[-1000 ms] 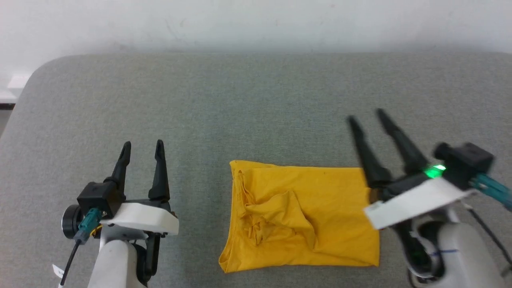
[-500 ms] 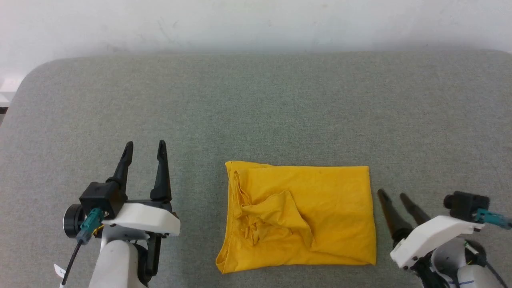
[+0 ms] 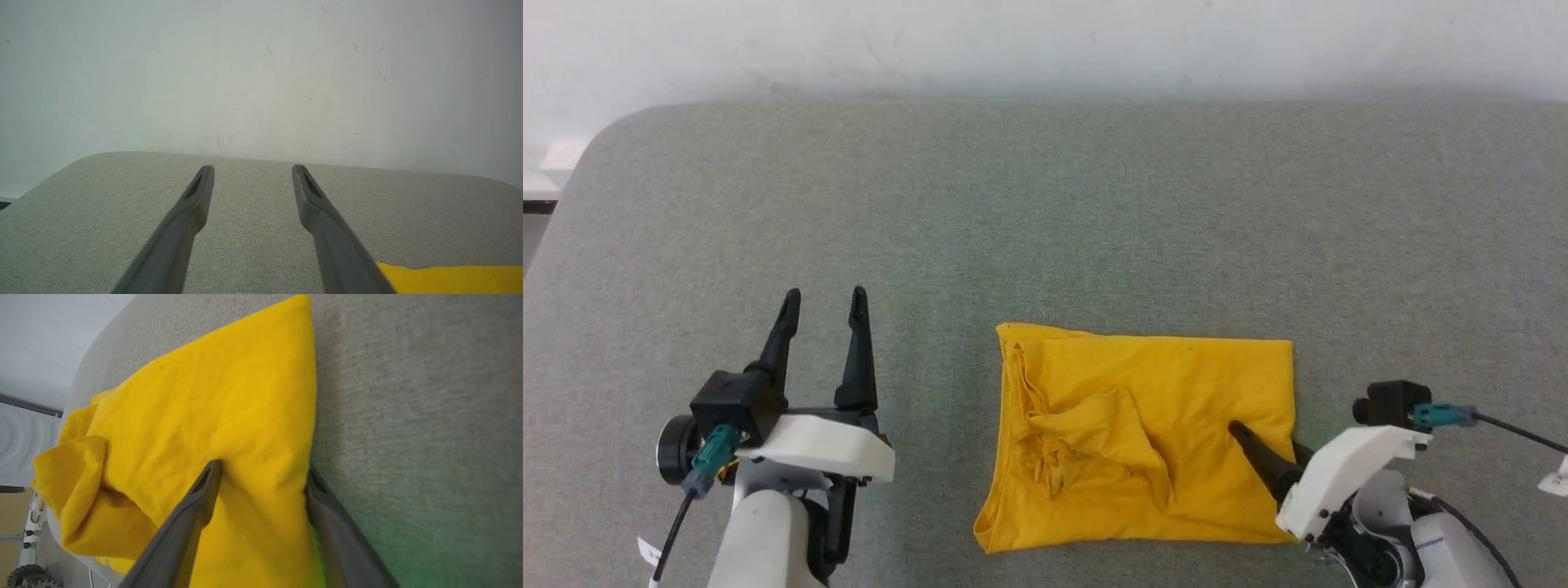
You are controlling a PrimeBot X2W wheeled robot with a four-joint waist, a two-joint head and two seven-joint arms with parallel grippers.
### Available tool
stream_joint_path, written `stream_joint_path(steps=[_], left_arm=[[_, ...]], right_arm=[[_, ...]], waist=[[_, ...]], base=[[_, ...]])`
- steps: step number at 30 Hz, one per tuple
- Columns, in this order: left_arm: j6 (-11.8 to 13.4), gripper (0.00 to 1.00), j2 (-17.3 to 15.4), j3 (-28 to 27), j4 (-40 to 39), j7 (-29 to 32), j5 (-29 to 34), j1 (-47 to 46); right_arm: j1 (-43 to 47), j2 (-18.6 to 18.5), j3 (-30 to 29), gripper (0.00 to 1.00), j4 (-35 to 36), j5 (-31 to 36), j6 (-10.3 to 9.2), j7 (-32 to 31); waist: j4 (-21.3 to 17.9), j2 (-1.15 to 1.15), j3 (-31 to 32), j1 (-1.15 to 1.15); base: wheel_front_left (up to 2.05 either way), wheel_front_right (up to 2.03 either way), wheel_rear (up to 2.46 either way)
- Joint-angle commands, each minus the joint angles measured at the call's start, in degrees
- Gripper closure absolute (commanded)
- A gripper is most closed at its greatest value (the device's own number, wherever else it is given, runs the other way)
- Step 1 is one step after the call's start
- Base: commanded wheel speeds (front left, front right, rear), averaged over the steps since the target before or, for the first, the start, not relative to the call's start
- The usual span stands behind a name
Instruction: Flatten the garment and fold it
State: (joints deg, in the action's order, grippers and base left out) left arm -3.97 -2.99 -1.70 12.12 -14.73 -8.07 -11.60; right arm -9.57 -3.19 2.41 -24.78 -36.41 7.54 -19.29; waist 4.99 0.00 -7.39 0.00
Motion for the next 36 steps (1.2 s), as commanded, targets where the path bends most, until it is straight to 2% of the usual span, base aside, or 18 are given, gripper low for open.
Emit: stream_joint_path(steps=[1, 2, 3, 4, 6, 11, 15, 17, 22, 26, 36], left_arm=[[0.2, 0.0, 0.1, 0.2, 0.1, -0.3, -0.5, -0.2], [0.2, 0.0, 0.1, 0.2, 0.1, -0.3, -0.5, -0.2], [0.3, 0.0, 0.1, 0.2, 0.1, -0.3, -0.5, -0.2], [0.3, 0.0, 0.1, 0.1, 0.1, -0.3, -0.5, -0.2], [0.4, 0.0, 0.1, -0.1, 0.1, -0.3, -0.5, -0.1], [0.6, 0.0, 0.1, -0.9, -0.2, -0.3, -0.3, 0.3], [0.9, 0.0, 0.1, -1.1, -0.6, -0.3, -0.4, 0.4], [0.9, 0.0, 0.1, -1.3, -0.8, -0.3, -0.4, 0.4], [0.8, 0.0, 0.1, -2.1, -1.5, -0.3, -0.2, 0.2], [0.6, 0.0, 0.1, -2.8, -2.2, -0.3, 0.4, -0.2], [-0.1, 0.0, -0.2, -3.6, -4.5, -0.3, 2.3, -2.5]], right_arm=[[-0.7, 0.3, 0.9, 0.39, -1.9, 0.3, -0.05, -1.1], [-1.2, 0.3, 1.1, 0.71, -2.3, 0.8, -0.05, -1.1], [-1.7, 0.3, 1.1, 0.96, -2.5, 1.5, -0.05, -0.9], [-2.2, 0.3, 1.2, 1.0, -2.4, 2.4, -0.05, -0.6], [-3.4, 0.3, 1.3, 1.0, -1.5, 5.9, -0.05, -0.4], [-6.7, 0.3, 1.3, 1.0, 5.8, 21.0, -0.05, -3.0], [-9.0, 0.3, 4.3, 1.0, 13.3, 32.4, -0.05, -6.6], [-10.0, 0.0, 6.3, 1.0, 15.6, 36.1, -0.05, -7.9], [-13.2, -3.1, 9.7, 1.0, 17.9, 39.3, -0.05, -9.4], [-16.3, -6.2, 9.8, 1.0, 17.6, 40.1, -0.05, -9.7], [-22.4, -13.8, 5.0, 1.0, 11.8, 40.9, -0.05, -8.5]], waist=[[0.2, 0.0, 0.0, 0.0], [0.3, 0.0, 0.0, 0.0], [0.4, 0.0, 0.1, 0.0], [0.4, 0.0, 0.1, 0.0], [0.2, 0.0, 0.2, 0.0], [-0.8, 0.0, 0.3, 0.0], [-2.2, 0.0, 0.1, 0.0], [-3.1, 0.0, 0.0, 0.0], [-6.5, 0.0, -0.9, 0.0], [-9.8, 0.0, -1.8, 0.0], [-17.6, 0.0, -6.6, 0.0]], base=[[0.0, 0.0, 0.0], [0.0, 0.0, 0.0], [0.0, 0.0, 0.0], [0.0, 0.0, 0.0], [0.0, 0.0, 0.0], [0.0, 0.0, 0.0], [0.0, 0.0, 0.0], [0.0, 0.0, 0.0], [0.0, 0.0, 0.0], [0.0, 0.0, 0.0], [0.0, 0.0, 0.0]])
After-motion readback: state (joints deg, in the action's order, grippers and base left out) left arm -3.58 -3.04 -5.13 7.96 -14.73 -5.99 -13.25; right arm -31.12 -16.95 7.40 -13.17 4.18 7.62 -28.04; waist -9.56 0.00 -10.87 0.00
